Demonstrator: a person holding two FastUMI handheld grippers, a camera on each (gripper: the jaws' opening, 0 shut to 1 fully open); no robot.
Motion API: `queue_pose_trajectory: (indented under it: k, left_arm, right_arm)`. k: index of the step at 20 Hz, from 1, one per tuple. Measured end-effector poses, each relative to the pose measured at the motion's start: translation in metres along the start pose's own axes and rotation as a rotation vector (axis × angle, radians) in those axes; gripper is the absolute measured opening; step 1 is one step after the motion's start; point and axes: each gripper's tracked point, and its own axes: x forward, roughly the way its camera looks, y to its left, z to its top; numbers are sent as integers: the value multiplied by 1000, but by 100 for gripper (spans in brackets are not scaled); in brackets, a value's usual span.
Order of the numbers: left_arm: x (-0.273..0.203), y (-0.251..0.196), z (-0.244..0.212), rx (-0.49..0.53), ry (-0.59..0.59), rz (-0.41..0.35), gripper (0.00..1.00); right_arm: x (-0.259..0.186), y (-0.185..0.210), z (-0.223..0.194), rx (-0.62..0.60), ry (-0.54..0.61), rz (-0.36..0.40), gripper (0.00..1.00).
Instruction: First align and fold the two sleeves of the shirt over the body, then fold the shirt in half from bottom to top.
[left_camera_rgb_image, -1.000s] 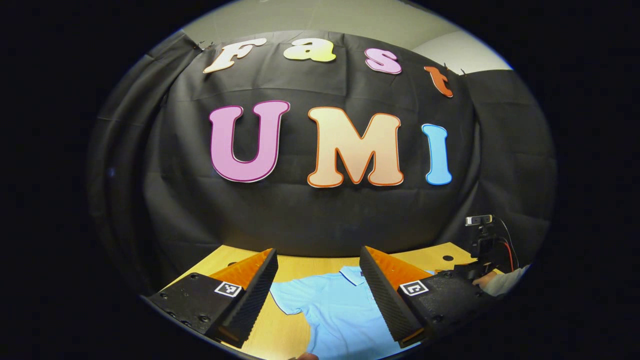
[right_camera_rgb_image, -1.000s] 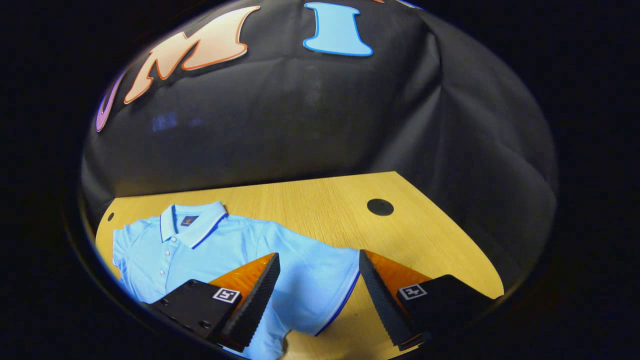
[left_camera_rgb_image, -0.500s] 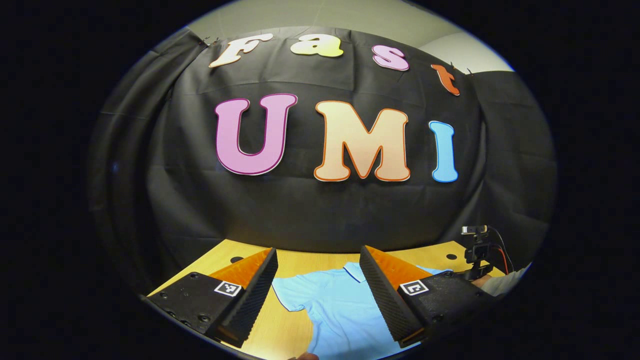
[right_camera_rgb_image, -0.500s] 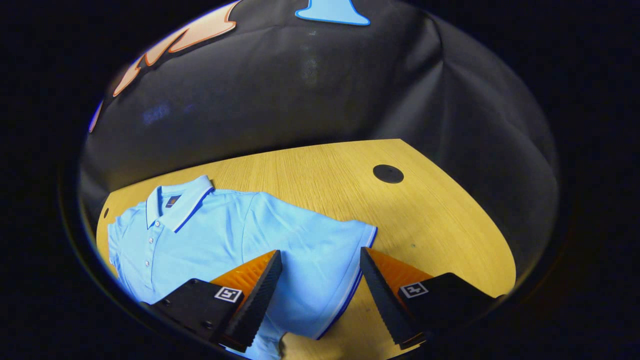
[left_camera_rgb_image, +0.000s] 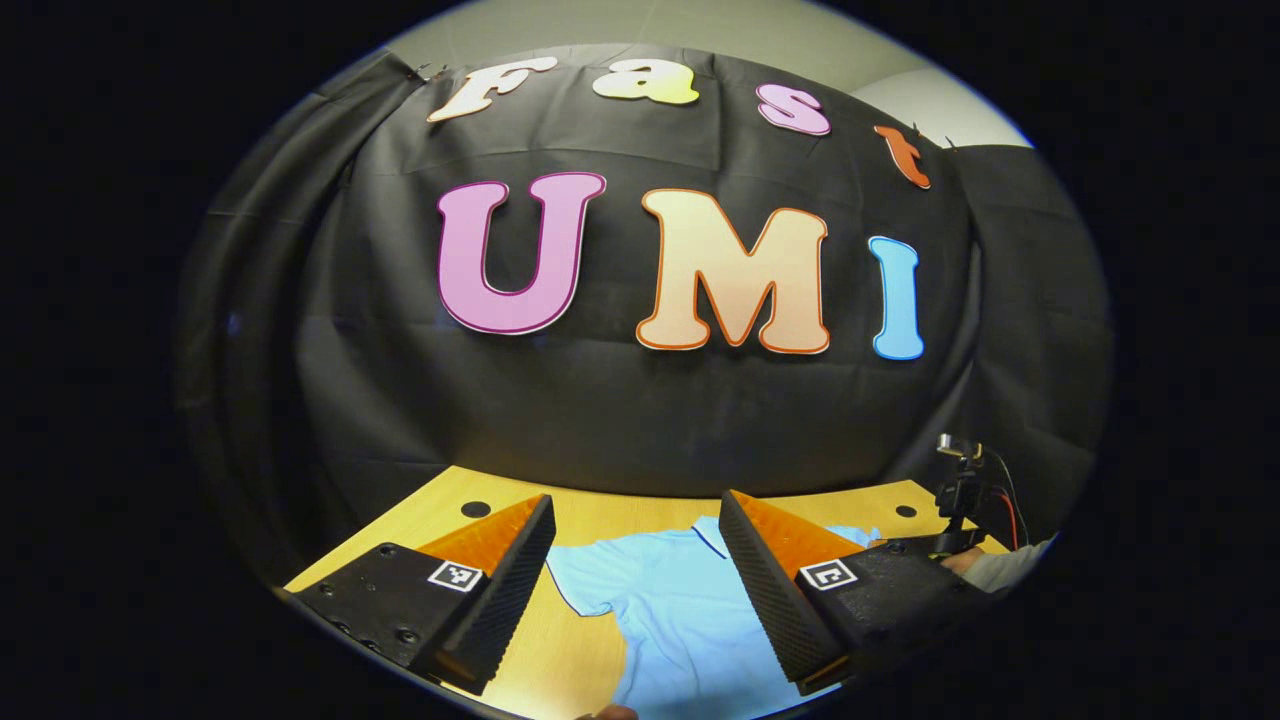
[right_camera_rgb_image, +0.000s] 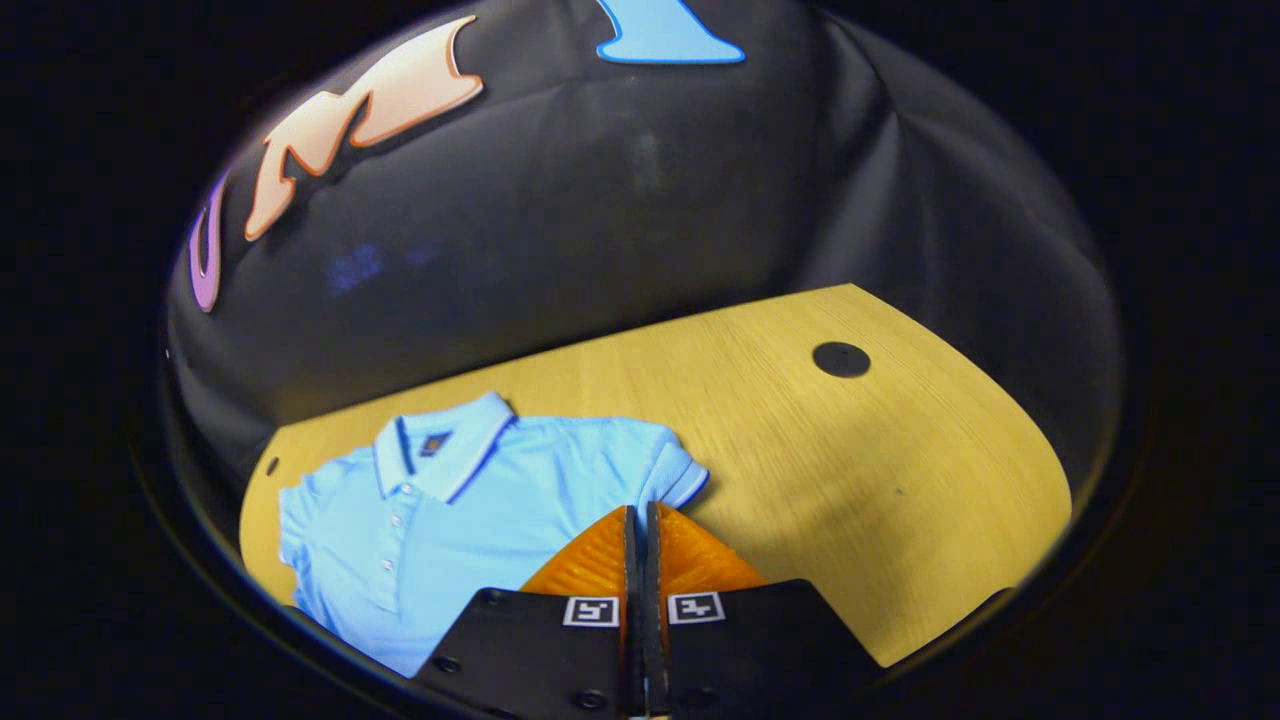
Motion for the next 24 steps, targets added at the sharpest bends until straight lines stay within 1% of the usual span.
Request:
queue_pose_trajectory:
  k: [3,5,8,9,11,13,16,18,19,21,24]
  left_arm:
    - [2,4,-5,-13,14,8,99]
    - [2,6,-9,-24,21,14,99]
    - [5,12,-18,-37,40,29,99]
    - [7,13,-22,-43,49,31,99]
    - [11,18,-32,-37,63,40,99]
    - [17,24,-45,-21,77,50,99]
    - [29,26,-59,-34,94,49,99]
    - [41,25,-67,-40,106,38,99]
    - [50,23,-71,-37,109,31,98]
    - [70,26,-81,-20,123,35,98]
    - [105,29,-100,-7,161,32,98]
  right_arm:
    - [-7,40,3,26,-11,84,4]
    - [-4,70,-4,22,-3,132,3]
    - [3,107,-24,-1,32,192,4]
    - [8,117,-32,-31,55,201,4]
    - [5,131,-42,-69,72,233,4]
    - [-6,139,-34,-86,50,267,16]
    - [-31,142,-18,-143,-4,289,98]
    - [-56,139,-5,-177,-61,294,98]
    - [-69,140,2,-184,-89,312,98]
    - [-94,136,7,-210,-111,332,98]
    - [-122,122,13,-254,-144,326,98]
